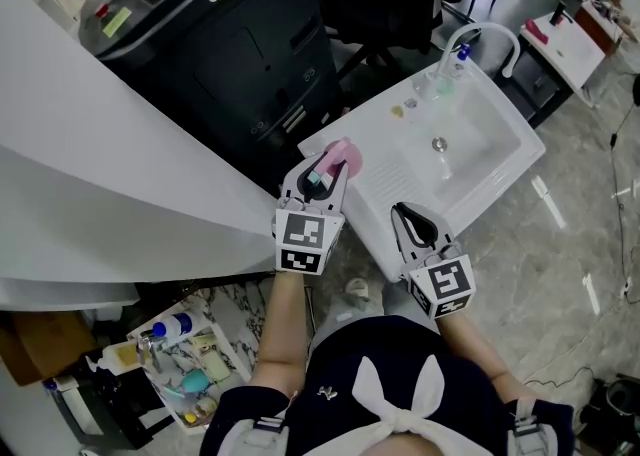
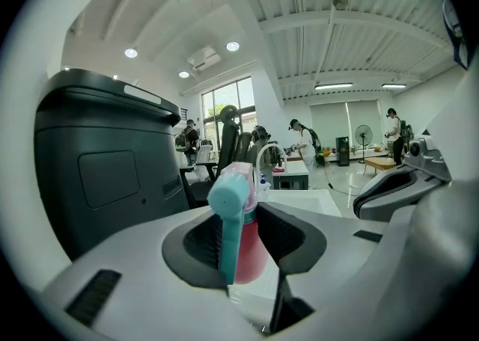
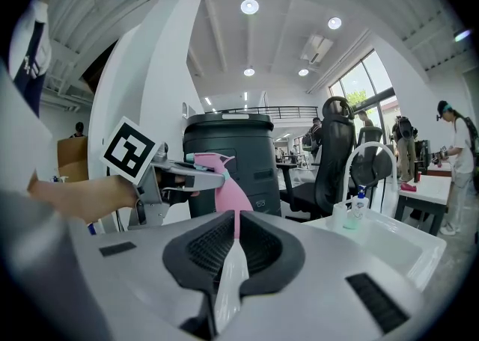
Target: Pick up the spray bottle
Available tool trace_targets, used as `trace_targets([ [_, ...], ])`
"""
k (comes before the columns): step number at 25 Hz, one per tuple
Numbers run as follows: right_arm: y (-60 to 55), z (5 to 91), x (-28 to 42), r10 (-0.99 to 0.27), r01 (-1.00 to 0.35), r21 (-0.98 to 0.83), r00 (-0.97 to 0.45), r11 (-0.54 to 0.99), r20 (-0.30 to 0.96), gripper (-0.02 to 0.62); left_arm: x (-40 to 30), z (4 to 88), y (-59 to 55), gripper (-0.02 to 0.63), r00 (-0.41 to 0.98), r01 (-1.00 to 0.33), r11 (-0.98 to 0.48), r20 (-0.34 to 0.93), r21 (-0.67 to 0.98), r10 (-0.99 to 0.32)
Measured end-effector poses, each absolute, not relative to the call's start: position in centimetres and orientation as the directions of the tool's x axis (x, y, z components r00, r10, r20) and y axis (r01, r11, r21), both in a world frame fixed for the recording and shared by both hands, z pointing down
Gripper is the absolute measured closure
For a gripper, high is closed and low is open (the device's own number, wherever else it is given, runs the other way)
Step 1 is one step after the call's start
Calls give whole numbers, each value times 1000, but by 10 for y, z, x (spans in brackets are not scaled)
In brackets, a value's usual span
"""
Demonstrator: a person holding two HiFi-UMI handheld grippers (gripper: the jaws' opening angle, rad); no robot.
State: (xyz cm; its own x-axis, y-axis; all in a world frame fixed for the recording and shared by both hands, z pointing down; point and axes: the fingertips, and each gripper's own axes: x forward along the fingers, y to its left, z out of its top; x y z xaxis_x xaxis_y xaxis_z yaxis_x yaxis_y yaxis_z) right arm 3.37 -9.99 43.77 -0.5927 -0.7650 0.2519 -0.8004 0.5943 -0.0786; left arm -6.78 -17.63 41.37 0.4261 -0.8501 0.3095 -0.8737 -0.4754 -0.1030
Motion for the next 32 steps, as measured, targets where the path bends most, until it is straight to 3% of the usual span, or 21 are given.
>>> trace_targets([
  [32, -97, 426, 6, -804, -824, -27, -559, 566, 202, 566, -60, 428, -120, 463, 440, -866, -491, 325, -93, -837],
])
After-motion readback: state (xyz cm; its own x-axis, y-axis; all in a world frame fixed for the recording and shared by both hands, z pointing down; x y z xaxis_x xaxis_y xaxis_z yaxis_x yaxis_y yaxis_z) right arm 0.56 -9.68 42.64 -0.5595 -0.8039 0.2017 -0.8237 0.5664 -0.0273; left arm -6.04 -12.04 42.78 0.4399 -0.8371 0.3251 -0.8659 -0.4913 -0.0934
